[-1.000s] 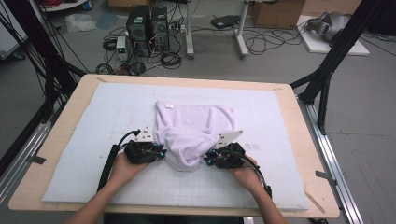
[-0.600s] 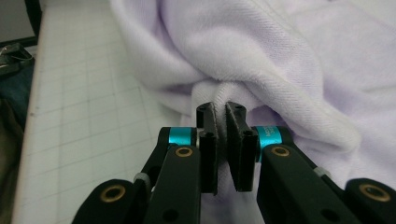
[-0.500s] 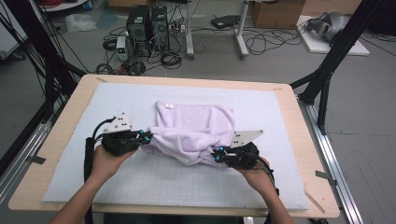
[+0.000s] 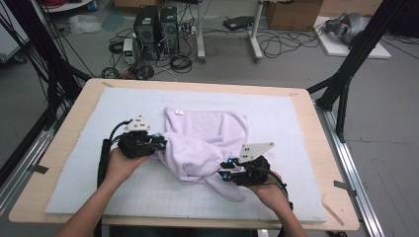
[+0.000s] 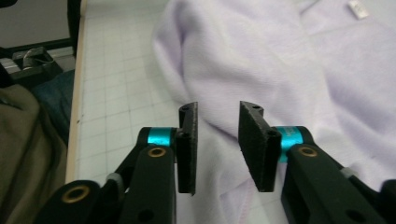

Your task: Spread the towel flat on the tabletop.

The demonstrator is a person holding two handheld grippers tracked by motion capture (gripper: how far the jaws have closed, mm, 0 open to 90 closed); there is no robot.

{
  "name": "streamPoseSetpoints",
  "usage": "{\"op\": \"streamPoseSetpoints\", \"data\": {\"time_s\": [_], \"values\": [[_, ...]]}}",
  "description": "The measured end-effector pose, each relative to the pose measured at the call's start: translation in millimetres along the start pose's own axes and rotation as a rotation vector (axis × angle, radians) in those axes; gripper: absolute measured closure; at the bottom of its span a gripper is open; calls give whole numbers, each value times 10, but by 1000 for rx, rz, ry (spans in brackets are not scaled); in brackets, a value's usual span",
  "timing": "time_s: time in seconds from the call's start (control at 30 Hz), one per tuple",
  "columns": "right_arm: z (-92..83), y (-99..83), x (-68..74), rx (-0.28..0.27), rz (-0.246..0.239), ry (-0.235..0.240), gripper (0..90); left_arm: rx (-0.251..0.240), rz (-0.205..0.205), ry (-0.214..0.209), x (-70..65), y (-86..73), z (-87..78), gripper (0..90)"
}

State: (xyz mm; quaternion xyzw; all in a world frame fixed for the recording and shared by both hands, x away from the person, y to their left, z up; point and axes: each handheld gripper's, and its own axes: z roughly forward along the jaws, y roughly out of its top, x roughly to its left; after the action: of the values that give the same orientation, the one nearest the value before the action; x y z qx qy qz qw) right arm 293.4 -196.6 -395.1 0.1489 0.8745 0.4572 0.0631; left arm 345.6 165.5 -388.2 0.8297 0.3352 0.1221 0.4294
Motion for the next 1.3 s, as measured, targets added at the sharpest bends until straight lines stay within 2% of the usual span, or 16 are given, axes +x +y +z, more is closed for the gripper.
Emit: {"op": "streamPoseSetpoints", "data": {"time_s": [0.03,0.17,0.23,0.33,0.4,0.47,0.6,0.67,0.73,0.83,0.9,1.03,1.1,1.13,1.2,1.3], "values": [[0,19,-2,-15,-8,-2,629,4,-1,-4,0,-2,9,646],[115,66,20,-15,-35,15,544,-34,25,-19,-54,-43,-90,614],[268,102,29,19,-67,10,497,-38,26,-27,-59,-71,-114,601],[482,132,20,64,-103,-8,498,-38,23,-25,-39,-210,-190,591],[624,138,-29,97,-85,-18,609,-36,19,-20,-23,-242,-210,584],[704,138,-94,124,-74,2,813,-47,10,-16,2,-298,-252,582],[607,180,-198,80,-15,24,842,-66,13,-16,4,-355,-325,581],[447,255,-252,11,29,12,841,-71,12,-28,-17,-355,-327,580],[306,342,-304,-18,41,-12,840,-78,19,-37,-62,-345,-315,580],[129,452,-407,-41,46,-88,842,-72,40,-54,-147,-326,-258,580],[96,448,-509,-20,51,-152,842,-64,48,-64,-180,-325,-192,580],[183,241,-843,63,146,-246,843,-45,43,-77,-200,-334,-57,580],[259,85,-1045,72,235,-240,841,-33,47,-80,-206,-329,-1,580],[281,57,-1075,75,250,-240,836,-33,47,-80,-211,-324,21,580],[314,47,-1091,62,249,-232,789,-32,51,-82,-224,-309,64,581],[273,122,-985,40,193,-233,713,-12,69,-89,-250,-301,134,587]]}}
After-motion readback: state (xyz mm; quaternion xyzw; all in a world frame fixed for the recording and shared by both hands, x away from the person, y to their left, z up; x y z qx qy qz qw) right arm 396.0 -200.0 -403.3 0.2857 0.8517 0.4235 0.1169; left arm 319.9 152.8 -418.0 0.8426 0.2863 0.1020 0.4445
